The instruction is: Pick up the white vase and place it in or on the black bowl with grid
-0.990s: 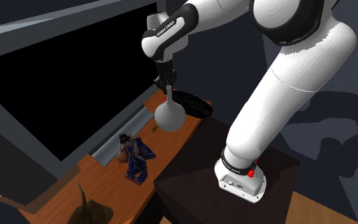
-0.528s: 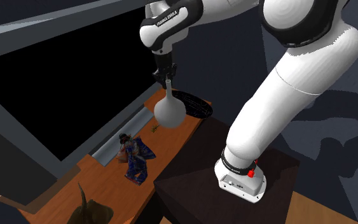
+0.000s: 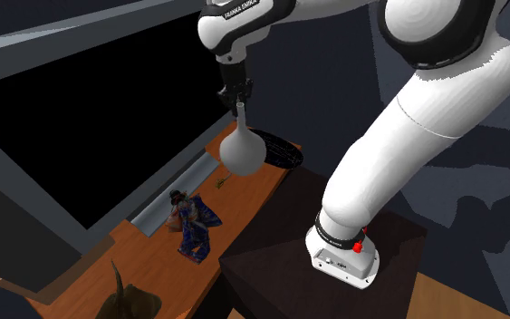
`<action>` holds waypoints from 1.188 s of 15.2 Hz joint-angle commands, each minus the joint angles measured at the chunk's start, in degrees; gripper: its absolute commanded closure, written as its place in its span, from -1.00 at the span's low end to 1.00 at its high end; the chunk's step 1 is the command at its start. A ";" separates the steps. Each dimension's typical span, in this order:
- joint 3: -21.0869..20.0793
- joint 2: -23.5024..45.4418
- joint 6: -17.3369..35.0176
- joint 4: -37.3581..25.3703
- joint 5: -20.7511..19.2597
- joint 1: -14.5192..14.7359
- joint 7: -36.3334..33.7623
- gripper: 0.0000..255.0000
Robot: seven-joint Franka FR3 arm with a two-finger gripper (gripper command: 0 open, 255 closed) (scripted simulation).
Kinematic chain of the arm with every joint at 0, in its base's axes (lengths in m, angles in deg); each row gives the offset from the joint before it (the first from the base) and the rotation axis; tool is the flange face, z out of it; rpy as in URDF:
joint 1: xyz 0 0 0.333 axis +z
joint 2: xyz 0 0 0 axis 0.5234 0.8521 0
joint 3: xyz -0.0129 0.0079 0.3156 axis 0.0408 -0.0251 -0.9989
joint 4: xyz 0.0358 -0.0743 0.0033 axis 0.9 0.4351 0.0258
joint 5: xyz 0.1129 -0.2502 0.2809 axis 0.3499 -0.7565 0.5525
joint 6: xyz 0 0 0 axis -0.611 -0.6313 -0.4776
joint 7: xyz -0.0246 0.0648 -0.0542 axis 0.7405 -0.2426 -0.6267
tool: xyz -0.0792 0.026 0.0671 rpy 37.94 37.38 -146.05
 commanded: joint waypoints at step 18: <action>12.35 21.06 -18.23 -39.03 3.63 -10.05 24.27 1.00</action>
